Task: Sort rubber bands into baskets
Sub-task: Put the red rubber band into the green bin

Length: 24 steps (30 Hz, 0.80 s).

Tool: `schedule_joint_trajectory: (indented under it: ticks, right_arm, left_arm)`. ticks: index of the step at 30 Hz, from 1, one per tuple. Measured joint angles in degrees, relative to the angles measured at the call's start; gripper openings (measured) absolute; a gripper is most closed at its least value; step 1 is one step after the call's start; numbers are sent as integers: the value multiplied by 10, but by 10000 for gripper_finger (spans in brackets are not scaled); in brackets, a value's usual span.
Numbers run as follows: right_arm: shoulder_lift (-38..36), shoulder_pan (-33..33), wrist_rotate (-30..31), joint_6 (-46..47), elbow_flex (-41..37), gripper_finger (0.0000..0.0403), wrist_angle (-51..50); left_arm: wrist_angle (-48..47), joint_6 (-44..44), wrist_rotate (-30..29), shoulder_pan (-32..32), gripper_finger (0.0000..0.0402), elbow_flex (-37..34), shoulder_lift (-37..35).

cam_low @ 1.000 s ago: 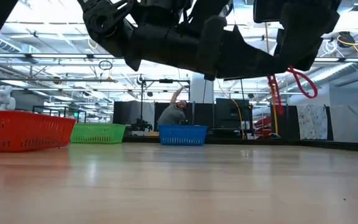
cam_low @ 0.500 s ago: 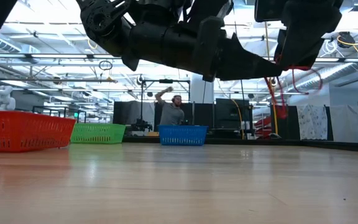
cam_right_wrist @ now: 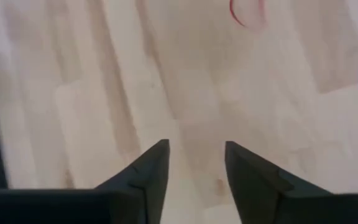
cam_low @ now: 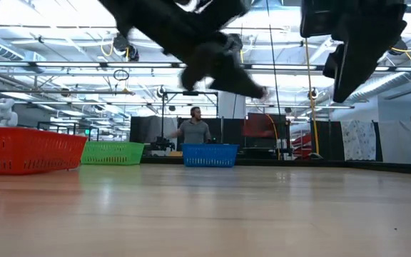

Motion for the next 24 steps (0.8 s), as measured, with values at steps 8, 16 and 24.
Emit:
schedule_joint_trajectory:
  ticks: [8, 16, 24]
  right_arm:
    - [0, 0, 61, -3, 0, 176, 30]
    - [0, 0, 91, -50, 0, 171, 67]
    - [0, 2, 116, -48, 0, 171, 77]
  left_arm:
    - [-324, 18, -210, 49, 1, -3, -129]
    - [-492, -44, -205, 182, 0, -4, -262]
    - [-519, -60, -93, 349, 0, -4, -329]
